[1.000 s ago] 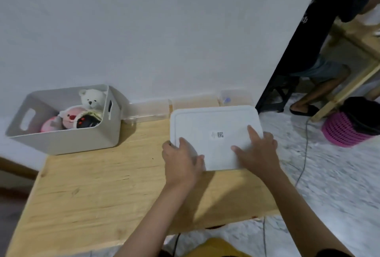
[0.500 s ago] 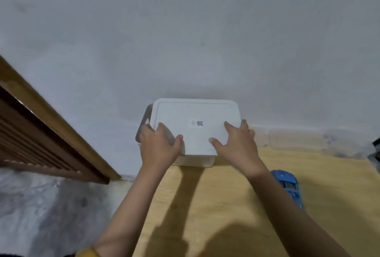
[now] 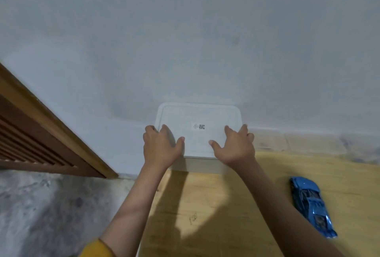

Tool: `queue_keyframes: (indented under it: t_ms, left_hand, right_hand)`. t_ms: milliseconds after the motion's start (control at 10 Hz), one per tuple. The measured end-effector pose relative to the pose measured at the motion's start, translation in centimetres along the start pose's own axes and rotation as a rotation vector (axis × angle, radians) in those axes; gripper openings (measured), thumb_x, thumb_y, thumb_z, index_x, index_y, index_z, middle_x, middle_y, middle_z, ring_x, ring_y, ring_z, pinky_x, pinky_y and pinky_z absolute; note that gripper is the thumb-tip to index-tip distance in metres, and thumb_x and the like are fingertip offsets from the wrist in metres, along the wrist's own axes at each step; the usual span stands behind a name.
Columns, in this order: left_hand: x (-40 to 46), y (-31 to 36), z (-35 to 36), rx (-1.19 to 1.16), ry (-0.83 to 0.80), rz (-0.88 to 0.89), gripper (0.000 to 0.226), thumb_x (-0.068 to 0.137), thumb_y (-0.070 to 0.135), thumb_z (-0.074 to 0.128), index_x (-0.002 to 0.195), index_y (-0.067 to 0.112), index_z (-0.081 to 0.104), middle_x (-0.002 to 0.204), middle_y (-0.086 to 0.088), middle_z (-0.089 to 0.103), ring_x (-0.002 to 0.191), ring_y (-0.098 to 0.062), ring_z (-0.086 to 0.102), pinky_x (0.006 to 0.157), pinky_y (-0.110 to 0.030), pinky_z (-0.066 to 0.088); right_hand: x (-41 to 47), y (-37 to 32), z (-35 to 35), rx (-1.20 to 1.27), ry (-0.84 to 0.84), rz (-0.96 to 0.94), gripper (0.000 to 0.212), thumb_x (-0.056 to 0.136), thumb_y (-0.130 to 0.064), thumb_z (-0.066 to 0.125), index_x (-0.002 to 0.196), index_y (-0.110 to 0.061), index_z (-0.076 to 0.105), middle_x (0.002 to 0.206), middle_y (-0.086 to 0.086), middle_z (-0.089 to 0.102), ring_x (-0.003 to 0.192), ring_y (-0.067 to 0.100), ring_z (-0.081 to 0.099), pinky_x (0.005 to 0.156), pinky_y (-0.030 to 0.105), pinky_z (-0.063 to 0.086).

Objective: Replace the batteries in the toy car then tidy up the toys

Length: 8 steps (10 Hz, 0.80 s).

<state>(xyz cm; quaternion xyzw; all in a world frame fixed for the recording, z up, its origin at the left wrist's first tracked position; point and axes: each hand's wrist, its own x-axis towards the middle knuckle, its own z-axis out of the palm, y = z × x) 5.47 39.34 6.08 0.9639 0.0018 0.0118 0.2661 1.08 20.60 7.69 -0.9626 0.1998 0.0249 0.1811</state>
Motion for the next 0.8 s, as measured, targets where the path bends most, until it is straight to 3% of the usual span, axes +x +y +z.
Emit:
queue_keyframes:
  t_ms: [100, 200, 300, 400, 500, 600, 700, 800]
  left_hand:
    - [-0.2, -0.5, 0.7, 0.032, 0.023, 0.042, 0.060, 0.082, 0.052, 0.058, 0.119, 0.006, 0.050, 0.121, -0.019, 0.038, 0.111, -0.037, 0.039, 0.084, -0.042, 0.045]
    - [-0.6, -0.4, 1.3, 0.100, 0.050, 0.065, 0.076, 0.080, 0.055, 0.043, 0.135, 0.003, 0.043, 0.127, -0.025, 0.038, 0.112, -0.040, 0.041, 0.090, -0.044, 0.041]
    - [-0.8, -0.2, 1.7, 0.148, 0.043, 0.064, 0.074, 0.087, 0.049, 0.040, 0.141, 0.000, 0.034, 0.140, -0.033, 0.030, 0.125, -0.045, 0.035, 0.103, -0.048, 0.033]
    - [-1.2, 0.1, 2.0, 0.179, -0.005, 0.053, 0.070, 0.095, 0.043, 0.039, 0.148, 0.001, 0.020, 0.153, -0.033, 0.008, 0.143, -0.042, 0.011, 0.115, -0.049, 0.015]
    - [-1.1, 0.5, 1.8, 0.191, -0.082, 0.016, 0.071, 0.097, 0.044, 0.029, 0.151, 0.003, 0.006, 0.155, -0.028, -0.010, 0.145, -0.038, -0.008, 0.117, -0.049, 0.003]
    - [-0.7, 0.6, 1.1, 0.235, -0.202, -0.008, 0.073, 0.099, 0.045, 0.025, 0.150, 0.002, -0.002, 0.154, -0.026, -0.020, 0.143, -0.036, -0.021, 0.116, -0.051, -0.006]
    - [-0.5, 1.3, -0.1, 0.102, -0.199, -0.020, 0.075, 0.098, 0.046, 0.032, 0.150, 0.001, 0.000, 0.155, -0.026, -0.017, 0.144, -0.035, -0.020, 0.115, -0.053, -0.006]
    - [-2.7, 1.5, 0.1, -0.097, 0.007, 0.075, 0.071, 0.098, 0.041, 0.039, 0.150, 0.002, 0.009, 0.158, -0.021, -0.010, 0.146, -0.030, -0.013, 0.116, -0.051, -0.001]
  right_hand:
    - [-0.6, 0.6, 1.2, -0.009, 0.150, -0.057, 0.066, 0.082, -0.058, 0.052, 0.128, -0.011, 0.050, 0.137, 0.037, 0.033, 0.103, 0.046, 0.047, 0.090, 0.045, 0.047]
    - [-1.1, 1.4, 2.6, 0.023, 0.191, -0.112, 0.066, 0.078, -0.056, 0.050, 0.118, -0.005, 0.061, 0.125, 0.044, 0.045, 0.084, 0.044, 0.054, 0.072, 0.046, 0.052]
    - [-1.2, 1.4, 3.0, 0.033, 0.215, -0.088, 0.067, 0.083, -0.056, 0.049, 0.132, -0.010, 0.049, 0.140, 0.040, 0.031, 0.108, 0.049, 0.046, 0.091, 0.051, 0.043]
    - [-1.1, 1.4, 3.0, -0.004, 0.167, -0.072, 0.068, 0.089, -0.056, 0.041, 0.143, -0.017, 0.030, 0.150, 0.033, 0.010, 0.130, 0.046, 0.027, 0.109, 0.049, 0.024]
    - [-1.2, 1.5, 2.9, 0.017, 0.145, -0.094, 0.069, 0.091, -0.058, 0.034, 0.145, -0.017, 0.023, 0.151, 0.033, 0.002, 0.138, 0.045, 0.013, 0.114, 0.050, 0.010]
    - [-1.2, 2.1, 2.3, 0.136, 0.093, -0.118, 0.073, 0.090, -0.060, 0.038, 0.147, -0.018, 0.020, 0.155, 0.024, -0.004, 0.143, 0.036, -0.004, 0.115, 0.049, 0.001]
    - [-1.9, 2.2, 1.0, 0.421, 0.061, -0.116, 0.072, 0.089, -0.053, 0.050, 0.147, -0.021, 0.021, 0.158, 0.009, 0.000, 0.144, 0.028, -0.006, 0.116, 0.049, 0.011]
    - [-3.1, 3.1, -1.4, 0.798, 0.236, -0.002, 0.062, 0.090, -0.040, 0.057, 0.143, -0.023, 0.031, 0.155, 0.001, 0.018, 0.144, 0.021, 0.010, 0.114, 0.039, 0.020]
